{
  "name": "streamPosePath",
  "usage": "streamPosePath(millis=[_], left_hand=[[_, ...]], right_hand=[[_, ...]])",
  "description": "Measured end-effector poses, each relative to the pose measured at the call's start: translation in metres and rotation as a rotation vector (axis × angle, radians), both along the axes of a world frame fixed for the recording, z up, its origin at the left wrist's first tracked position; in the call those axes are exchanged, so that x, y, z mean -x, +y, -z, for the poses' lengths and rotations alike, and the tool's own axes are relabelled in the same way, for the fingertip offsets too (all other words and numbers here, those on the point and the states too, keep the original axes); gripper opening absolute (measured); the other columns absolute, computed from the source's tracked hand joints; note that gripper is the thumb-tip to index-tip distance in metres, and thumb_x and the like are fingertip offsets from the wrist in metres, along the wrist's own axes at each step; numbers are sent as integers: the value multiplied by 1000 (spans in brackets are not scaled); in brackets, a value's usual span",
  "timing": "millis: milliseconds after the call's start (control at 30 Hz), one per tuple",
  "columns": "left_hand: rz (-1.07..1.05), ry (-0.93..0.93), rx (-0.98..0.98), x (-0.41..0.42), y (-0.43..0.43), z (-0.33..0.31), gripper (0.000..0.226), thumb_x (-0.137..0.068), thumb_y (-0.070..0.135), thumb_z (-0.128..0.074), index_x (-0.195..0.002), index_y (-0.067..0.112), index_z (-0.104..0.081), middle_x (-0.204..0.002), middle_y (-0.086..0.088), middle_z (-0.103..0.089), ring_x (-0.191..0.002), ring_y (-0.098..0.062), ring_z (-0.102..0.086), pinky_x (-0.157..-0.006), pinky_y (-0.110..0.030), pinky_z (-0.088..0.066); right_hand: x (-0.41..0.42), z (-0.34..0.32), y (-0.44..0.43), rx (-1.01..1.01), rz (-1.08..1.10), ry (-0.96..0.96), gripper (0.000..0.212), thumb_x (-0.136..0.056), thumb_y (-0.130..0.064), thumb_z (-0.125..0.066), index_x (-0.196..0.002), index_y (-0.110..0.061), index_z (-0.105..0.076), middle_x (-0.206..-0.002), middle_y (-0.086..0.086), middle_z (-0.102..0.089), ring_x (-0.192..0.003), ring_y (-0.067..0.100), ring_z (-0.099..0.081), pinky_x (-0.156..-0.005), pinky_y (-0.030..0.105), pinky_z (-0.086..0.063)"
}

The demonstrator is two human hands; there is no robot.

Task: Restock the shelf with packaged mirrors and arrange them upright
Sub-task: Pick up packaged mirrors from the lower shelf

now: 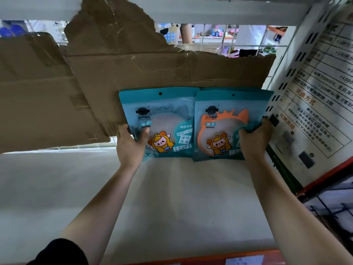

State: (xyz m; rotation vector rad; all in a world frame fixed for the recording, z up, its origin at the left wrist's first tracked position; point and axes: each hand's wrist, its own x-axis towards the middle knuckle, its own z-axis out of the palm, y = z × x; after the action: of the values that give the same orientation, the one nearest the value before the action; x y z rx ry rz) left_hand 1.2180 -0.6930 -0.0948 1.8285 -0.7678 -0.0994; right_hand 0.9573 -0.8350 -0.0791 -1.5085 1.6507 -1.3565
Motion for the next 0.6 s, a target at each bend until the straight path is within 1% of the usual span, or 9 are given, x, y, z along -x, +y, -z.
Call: streamPosePath(millis=[33, 100, 200, 300, 400, 467, 533, 600], left_hand=[[14, 15, -13, -2, -1, 2, 51, -81, 47, -65, -106, 7, -47, -102, -7, -59, -90, -28, -62, -71, -31, -40], [23, 27, -30, -2, -1, 4, 56, -80, 55, -62, -106, 9, -45, -101, -6, -59, -85, -30, -63, -70, -34, -44], [1, 12, -62, 2, -2, 1, 55, -82, 47, -64, -110, 4, -46, -103, -6, -58, -87, -21, -55, -71, -30, -37], [-42, -28, -63, 7, 0, -1, 56, -81, 44, -67, -113, 3, -45, -109, -9, -56, -93, -25, -55, -71, -30, -37], [-64, -49, -126, 4, 5, 1, 56, -82, 43, -67, -116, 4, -44, -114, -12, -56, -98, -29, -57, -71, -31, -37], [-17, -54, -251, 0, 4, 2, 54, -82, 42, -68, -117, 8, -45, -113, -11, -59, -99, -30, -58, -71, -32, -38], [47, -55, -370, -2, 3, 4, 55, -81, 42, -68, -119, 11, -44, -112, -10, -61, -102, -31, -58, -72, -33, -39], [74, -54, -437, -1, 6, 6, 58, -80, 42, -69, -122, 13, -43, -115, -9, -62, -104, -32, -58, -73, -34, -39]], right_hand=[[1, 3, 0, -21, 0, 10, 63, -70, 1, -67, -128, -6, -42, -129, 16, -50, -116, 32, -53, -90, 49, -52], [1, 5, 5, -48, 3, 40, 72, -70, -4, -69, -133, -10, -36, -132, 16, -46, -119, 33, -50, -91, 51, -51], [-1, 7, 15, -92, 34, 121, 86, -76, -17, -73, -145, -15, -22, -143, 17, -34, -131, 35, -36, -102, 53, -41], [-4, 10, 22, -79, 74, 154, 98, -75, -23, -76, -150, -15, -13, -151, 17, -23, -140, 35, -22, -108, 54, -34], [-11, 16, 28, -64, 37, 176, 99, -78, -22, -74, -151, -14, -8, -154, 17, -16, -143, 34, -17, -112, 54, -28], [-15, 18, 32, -75, -31, 231, 97, -81, -23, -71, -152, -14, -6, -157, 16, -9, -145, 32, -11, -116, 51, -21], [-16, 19, 37, -110, -73, 294, 95, -85, -24, -67, -152, -14, -1, -159, 15, 0, -147, 30, -2, -119, 46, -11], [-15, 22, 42, -135, -95, 314, 95, -87, -25, -65, -151, -14, 3, -159, 15, 8, -147, 30, 5, -119, 44, -5]])
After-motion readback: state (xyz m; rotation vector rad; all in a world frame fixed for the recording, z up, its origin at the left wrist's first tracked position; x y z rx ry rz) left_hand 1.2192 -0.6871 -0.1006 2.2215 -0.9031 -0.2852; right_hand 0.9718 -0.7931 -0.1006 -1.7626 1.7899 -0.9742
